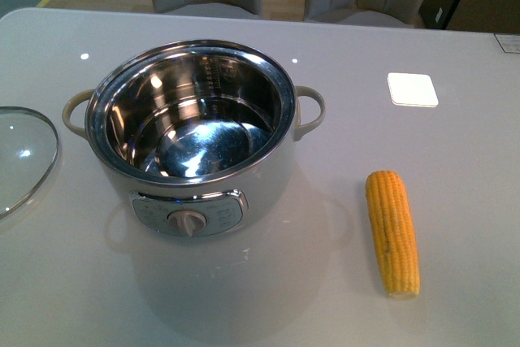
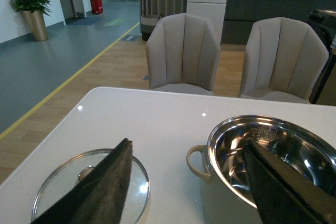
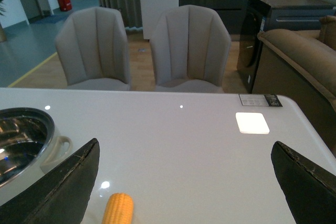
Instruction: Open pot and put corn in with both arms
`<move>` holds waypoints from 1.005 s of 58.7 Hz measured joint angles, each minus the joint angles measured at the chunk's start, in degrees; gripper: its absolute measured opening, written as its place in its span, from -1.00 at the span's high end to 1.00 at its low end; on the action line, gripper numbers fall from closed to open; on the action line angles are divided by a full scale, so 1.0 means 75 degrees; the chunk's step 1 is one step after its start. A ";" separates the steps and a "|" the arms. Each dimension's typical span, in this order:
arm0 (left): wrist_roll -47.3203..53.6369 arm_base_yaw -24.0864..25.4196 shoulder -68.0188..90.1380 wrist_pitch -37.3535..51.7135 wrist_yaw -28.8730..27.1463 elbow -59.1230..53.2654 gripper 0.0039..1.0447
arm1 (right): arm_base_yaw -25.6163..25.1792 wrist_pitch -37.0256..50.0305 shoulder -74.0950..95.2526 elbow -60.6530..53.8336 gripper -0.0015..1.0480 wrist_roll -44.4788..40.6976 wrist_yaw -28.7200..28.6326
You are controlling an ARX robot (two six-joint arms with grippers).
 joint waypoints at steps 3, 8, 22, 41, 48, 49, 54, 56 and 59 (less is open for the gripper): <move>0.0000 0.0000 0.0000 0.0000 0.0000 0.0000 -0.79 | 0.0000 0.0000 0.0000 0.0000 -0.83 0.0000 0.0000; 0.0003 0.0000 0.0000 0.0000 0.0000 0.0000 -0.88 | 0.0000 0.0000 0.0000 0.0000 -0.83 0.0000 0.0000; 0.0003 -0.0003 -0.0006 -0.0003 0.0000 0.0000 -0.88 | 0.0338 -0.3611 0.3296 0.1542 -0.83 0.2792 0.0423; 0.0003 -0.0003 -0.0006 -0.0003 0.0000 0.0000 -0.88 | 0.0688 -0.1565 0.6426 0.1760 -0.83 0.3209 -0.0079; 0.0003 -0.0003 -0.0006 -0.0003 0.0000 0.0000 -0.88 | 0.0871 -0.0452 0.7965 0.2107 -0.83 0.2929 -0.0233; 0.0003 -0.0003 -0.0006 -0.0003 0.0000 0.0000 -0.88 | 0.0903 -0.0239 0.8253 0.2183 -0.83 0.2847 -0.0262; 0.0003 -0.0003 -0.0006 -0.0003 0.0000 0.0000 -0.88 | 0.1072 0.0839 0.9935 0.2629 -0.83 0.2320 -0.0274; 0.0003 -0.0003 -0.0006 -0.0003 0.0000 0.0000 -0.88 | 0.1093 0.1014 1.0296 0.2734 -0.83 0.2215 -0.0251; 0.0003 -0.0003 -0.0006 -0.0003 0.0000 0.0000 -0.88 | 0.1157 0.1291 1.0949 0.2935 -0.83 0.2057 -0.0195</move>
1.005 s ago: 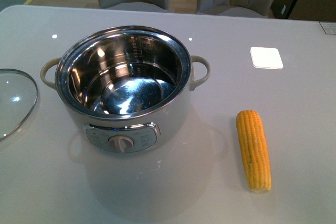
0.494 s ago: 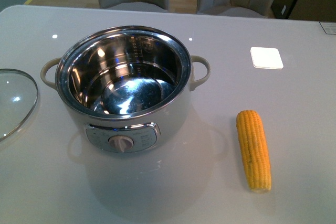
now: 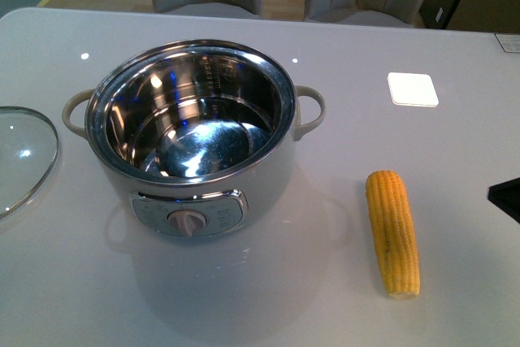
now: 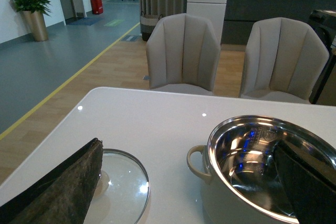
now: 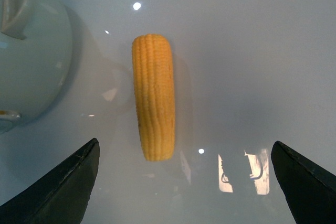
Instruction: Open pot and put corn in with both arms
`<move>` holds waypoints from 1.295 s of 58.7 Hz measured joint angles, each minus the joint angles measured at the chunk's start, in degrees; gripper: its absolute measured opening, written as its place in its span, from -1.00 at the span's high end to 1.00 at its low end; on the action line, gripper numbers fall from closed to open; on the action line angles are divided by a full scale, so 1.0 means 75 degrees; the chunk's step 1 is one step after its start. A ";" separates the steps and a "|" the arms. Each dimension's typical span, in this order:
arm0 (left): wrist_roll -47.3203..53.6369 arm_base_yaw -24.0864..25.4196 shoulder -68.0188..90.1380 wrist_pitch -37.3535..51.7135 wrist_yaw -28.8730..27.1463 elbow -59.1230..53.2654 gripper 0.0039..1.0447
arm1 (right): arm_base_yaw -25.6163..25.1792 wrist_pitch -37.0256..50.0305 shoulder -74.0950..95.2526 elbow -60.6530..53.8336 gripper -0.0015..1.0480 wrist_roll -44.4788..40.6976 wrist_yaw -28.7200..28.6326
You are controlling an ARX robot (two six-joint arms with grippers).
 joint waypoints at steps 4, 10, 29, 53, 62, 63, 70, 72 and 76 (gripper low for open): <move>0.0000 0.0000 0.0000 0.0000 0.0000 0.0000 -0.88 | 0.0093 0.0221 0.0667 0.0213 -0.83 -0.0143 0.0029; 0.0000 0.0000 0.0000 0.0000 0.0000 0.0000 -0.88 | 0.0239 0.0469 0.1515 0.0507 -0.83 -0.0367 0.0035; 0.0000 0.0000 0.0000 0.0000 0.0000 0.0000 -0.88 | 0.0463 0.0892 0.3273 0.1405 -0.83 -0.0627 0.0207; 0.0000 0.0000 0.0000 0.0000 0.0000 0.0000 -0.88 | 0.0915 0.0880 0.4709 0.2387 -0.83 -0.0629 0.0385; 0.0000 0.0000 0.0000 0.0000 0.0000 0.0000 -0.88 | 0.1052 0.0804 0.4980 0.2600 -0.83 -0.0638 0.0379; 0.0000 0.0000 0.0000 0.0000 0.0000 0.0000 -0.88 | 0.1064 0.0790 0.5036 0.2634 -0.83 -0.0641 0.0379; 0.0000 0.0000 0.0000 0.0000 0.0000 0.0000 -0.88 | 0.1075 0.0764 0.5219 0.2739 -0.83 -0.0647 0.0388; 0.0000 0.0000 0.0000 0.0000 0.0000 0.0000 -0.88 | 0.1075 0.0749 0.5260 0.2766 -0.83 -0.0647 0.0393; 0.0000 0.0000 0.0000 0.0000 0.0000 0.0000 -0.88 | 0.1075 0.0737 0.5319 0.2809 -0.83 -0.0653 0.0408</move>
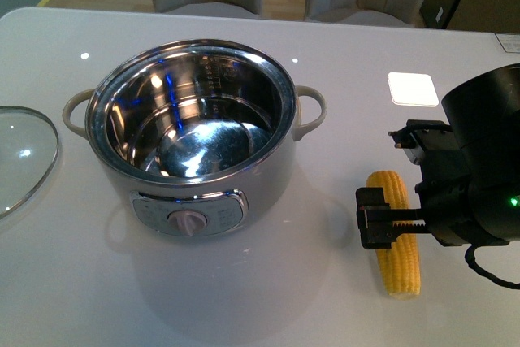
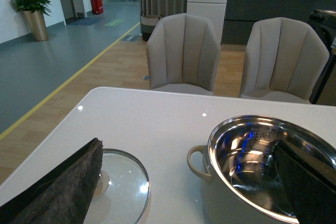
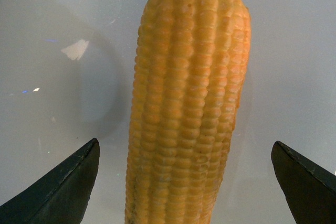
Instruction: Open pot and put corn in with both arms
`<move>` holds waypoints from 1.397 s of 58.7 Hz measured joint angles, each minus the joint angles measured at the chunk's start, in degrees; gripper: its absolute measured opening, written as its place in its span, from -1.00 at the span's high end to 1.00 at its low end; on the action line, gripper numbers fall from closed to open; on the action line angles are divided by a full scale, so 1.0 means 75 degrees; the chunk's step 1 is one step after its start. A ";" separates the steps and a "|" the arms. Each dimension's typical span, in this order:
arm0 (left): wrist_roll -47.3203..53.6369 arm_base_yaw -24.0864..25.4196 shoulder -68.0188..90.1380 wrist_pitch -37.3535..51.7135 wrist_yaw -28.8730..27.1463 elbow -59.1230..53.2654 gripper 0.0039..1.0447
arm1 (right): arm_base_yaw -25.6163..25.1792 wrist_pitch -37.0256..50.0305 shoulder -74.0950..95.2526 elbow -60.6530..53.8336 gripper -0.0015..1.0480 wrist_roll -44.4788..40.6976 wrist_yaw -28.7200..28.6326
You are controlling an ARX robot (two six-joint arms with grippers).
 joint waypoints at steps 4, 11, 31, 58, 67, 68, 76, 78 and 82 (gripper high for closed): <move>0.0000 0.0000 0.0000 0.0000 0.0000 0.0000 -0.88 | 0.0003 -0.0006 0.0061 0.0044 -0.83 -0.0003 0.0000; 0.0000 0.0000 0.0000 0.0000 0.0000 0.0000 -0.88 | 0.0032 -0.0035 0.0178 0.0122 -0.83 -0.0003 0.0006; 0.0000 0.0000 0.0000 0.0000 0.0000 0.0000 -0.88 | 0.0181 -0.0047 0.0332 0.0157 -0.33 0.0000 0.0044; 0.0000 0.0000 0.0000 0.0000 0.0000 0.0000 -0.88 | 0.0154 0.0079 0.0303 0.0105 0.52 0.0000 -0.0009; 0.0000 0.0000 0.0000 0.0000 0.0000 0.0000 -0.88 | -0.0041 0.0119 -0.0038 -0.0125 0.57 0.0012 -0.0210; 0.0000 0.0000 0.0000 0.0000 0.0000 0.0000 -0.88 | -0.0070 0.0119 -0.0099 -0.0154 0.58 0.0017 -0.0242; 0.0000 0.0000 0.0000 0.0000 0.0000 0.0000 -0.88 | -0.0265 0.0166 -0.0842 -0.0370 0.60 0.0213 -0.0618; 0.0000 0.0000 0.0000 0.0000 0.0000 0.0000 -0.88 | -0.0280 0.0166 -0.1020 -0.0408 0.61 0.0251 -0.0705; 0.0000 0.0000 0.0000 0.0000 0.0000 0.0000 -0.88 | -0.0274 0.0163 -0.1378 -0.0460 0.61 0.0367 -0.0854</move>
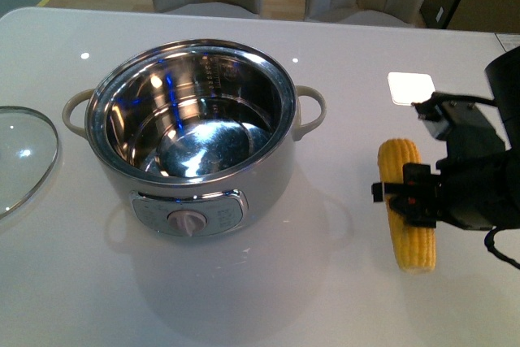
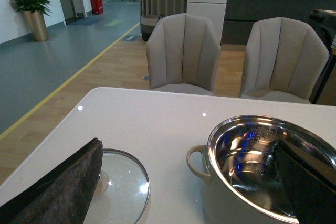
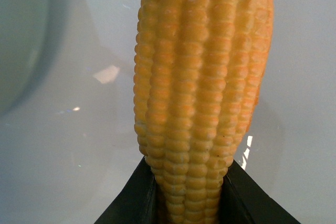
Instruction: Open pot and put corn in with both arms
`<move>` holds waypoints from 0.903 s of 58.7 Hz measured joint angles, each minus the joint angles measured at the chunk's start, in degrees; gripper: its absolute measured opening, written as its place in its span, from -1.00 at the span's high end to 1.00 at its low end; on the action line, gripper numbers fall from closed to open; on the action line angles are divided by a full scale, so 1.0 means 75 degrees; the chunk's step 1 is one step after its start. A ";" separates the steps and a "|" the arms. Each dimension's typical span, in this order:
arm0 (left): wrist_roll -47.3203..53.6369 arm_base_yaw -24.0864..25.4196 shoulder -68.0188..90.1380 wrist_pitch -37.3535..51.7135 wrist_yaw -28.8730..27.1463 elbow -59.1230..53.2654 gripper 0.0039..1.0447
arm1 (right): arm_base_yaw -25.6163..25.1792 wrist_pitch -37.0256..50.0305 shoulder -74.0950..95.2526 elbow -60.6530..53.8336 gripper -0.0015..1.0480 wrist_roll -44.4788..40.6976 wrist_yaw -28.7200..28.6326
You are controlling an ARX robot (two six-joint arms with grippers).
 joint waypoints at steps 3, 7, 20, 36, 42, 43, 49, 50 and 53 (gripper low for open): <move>0.0000 0.0000 0.0000 0.0000 0.0000 0.0000 -0.88 | 0.0047 -0.0015 -0.0338 -0.0017 0.61 0.0169 -0.0169; 0.0000 0.0000 0.0000 0.0000 0.0000 0.0000 -0.88 | 0.0146 -0.0023 -0.0717 -0.0015 0.61 0.0385 -0.0312; 0.0000 0.0000 0.0000 0.0000 0.0000 0.0000 -0.88 | 0.0731 -0.0108 -0.1443 0.0184 0.62 0.1274 -0.0705; 0.0000 0.0000 0.0000 0.0000 0.0000 0.0000 -0.88 | 0.1326 -0.0044 -0.1620 0.0565 0.61 0.2177 -0.0959; 0.0000 0.0000 0.0000 0.0000 0.0000 0.0000 -0.88 | 0.1454 0.0003 -0.1620 0.0769 0.61 0.2553 -0.0962; 0.0000 0.0000 0.0000 0.0000 0.0000 0.0000 -0.88 | 0.1480 0.0015 -0.1612 0.0810 0.61 0.2620 -0.0962; 0.0000 0.0000 0.0000 0.0000 0.0000 0.0000 -0.88 | 0.1760 0.0000 -0.1469 0.1177 0.61 0.2885 -0.0918; 0.0000 0.0000 0.0000 0.0000 0.0000 0.0000 -0.88 | 0.1795 -0.0012 -0.1454 0.1218 0.61 0.2908 -0.0915; 0.0000 0.0000 0.0000 0.0000 0.0000 0.0000 -0.88 | 0.1958 -0.0017 -0.1341 0.1396 0.61 0.3019 -0.0842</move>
